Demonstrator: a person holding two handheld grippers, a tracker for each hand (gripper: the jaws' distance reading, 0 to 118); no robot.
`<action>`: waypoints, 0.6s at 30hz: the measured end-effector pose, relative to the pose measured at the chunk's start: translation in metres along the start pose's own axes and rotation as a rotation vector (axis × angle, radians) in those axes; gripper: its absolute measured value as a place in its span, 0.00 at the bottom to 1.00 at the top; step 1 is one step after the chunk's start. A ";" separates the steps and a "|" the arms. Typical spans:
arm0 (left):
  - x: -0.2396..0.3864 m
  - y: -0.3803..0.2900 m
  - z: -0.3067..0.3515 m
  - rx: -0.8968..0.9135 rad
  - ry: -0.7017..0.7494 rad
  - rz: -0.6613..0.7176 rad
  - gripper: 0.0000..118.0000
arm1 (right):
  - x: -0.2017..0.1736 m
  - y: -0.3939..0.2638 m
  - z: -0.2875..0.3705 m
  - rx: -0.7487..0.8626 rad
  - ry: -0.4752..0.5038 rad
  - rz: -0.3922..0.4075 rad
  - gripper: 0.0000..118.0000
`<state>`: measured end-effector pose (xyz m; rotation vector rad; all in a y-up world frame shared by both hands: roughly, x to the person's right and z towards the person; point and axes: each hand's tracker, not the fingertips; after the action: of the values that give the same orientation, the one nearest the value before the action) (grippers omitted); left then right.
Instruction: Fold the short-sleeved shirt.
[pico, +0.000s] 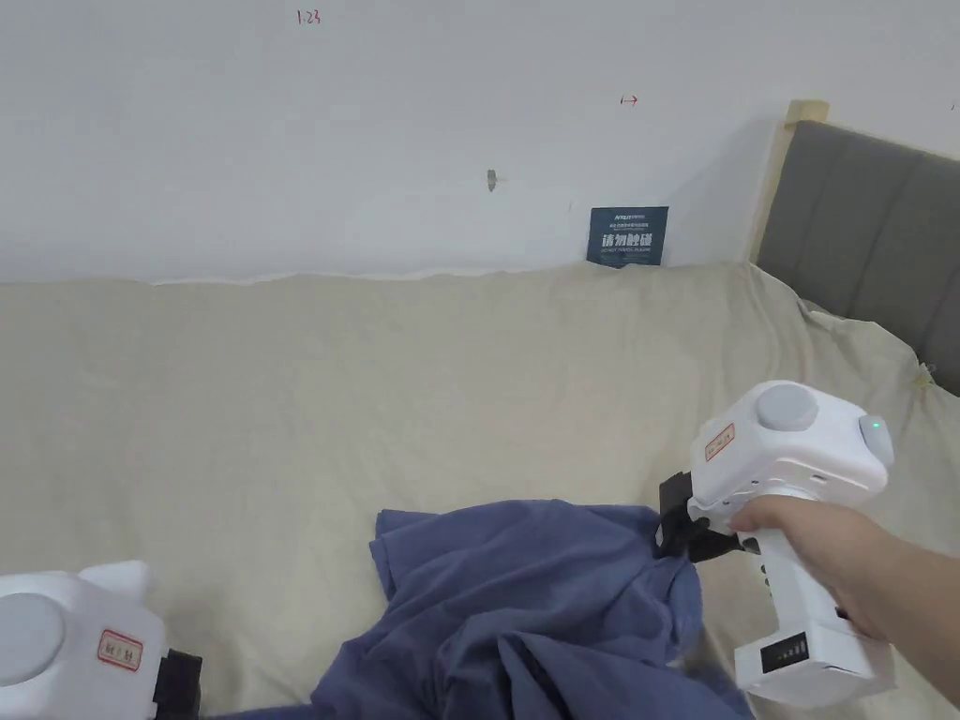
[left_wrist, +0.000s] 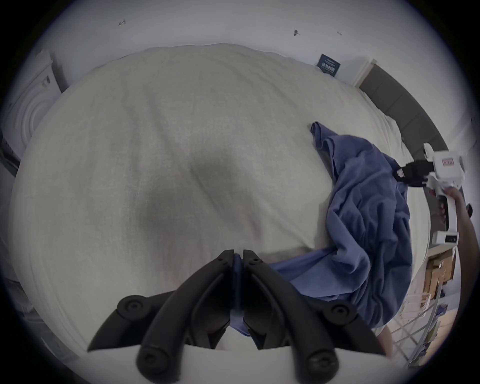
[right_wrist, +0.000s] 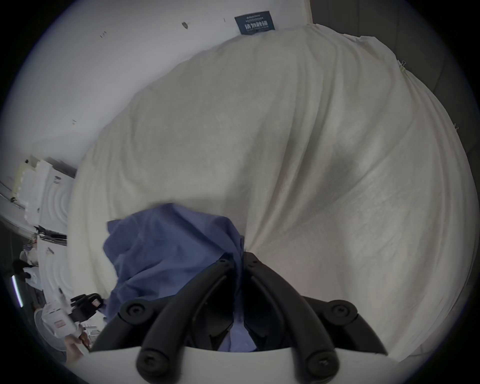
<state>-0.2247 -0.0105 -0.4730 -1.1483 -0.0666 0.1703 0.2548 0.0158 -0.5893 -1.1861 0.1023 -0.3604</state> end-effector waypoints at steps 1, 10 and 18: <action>-0.001 0.001 0.002 0.005 -0.005 0.014 0.07 | 0.001 0.003 0.010 0.005 0.003 0.004 0.04; 0.018 0.012 0.077 0.122 -0.032 -0.001 0.07 | -0.001 -0.008 0.112 0.075 0.104 0.055 0.04; 0.024 0.036 0.228 0.379 0.001 -0.043 0.07 | -0.019 -0.021 0.257 0.256 0.135 0.119 0.04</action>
<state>-0.2364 0.2138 -0.4135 -0.7684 -0.0554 0.1374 0.3003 0.2436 -0.4751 -0.8982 0.2362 -0.3380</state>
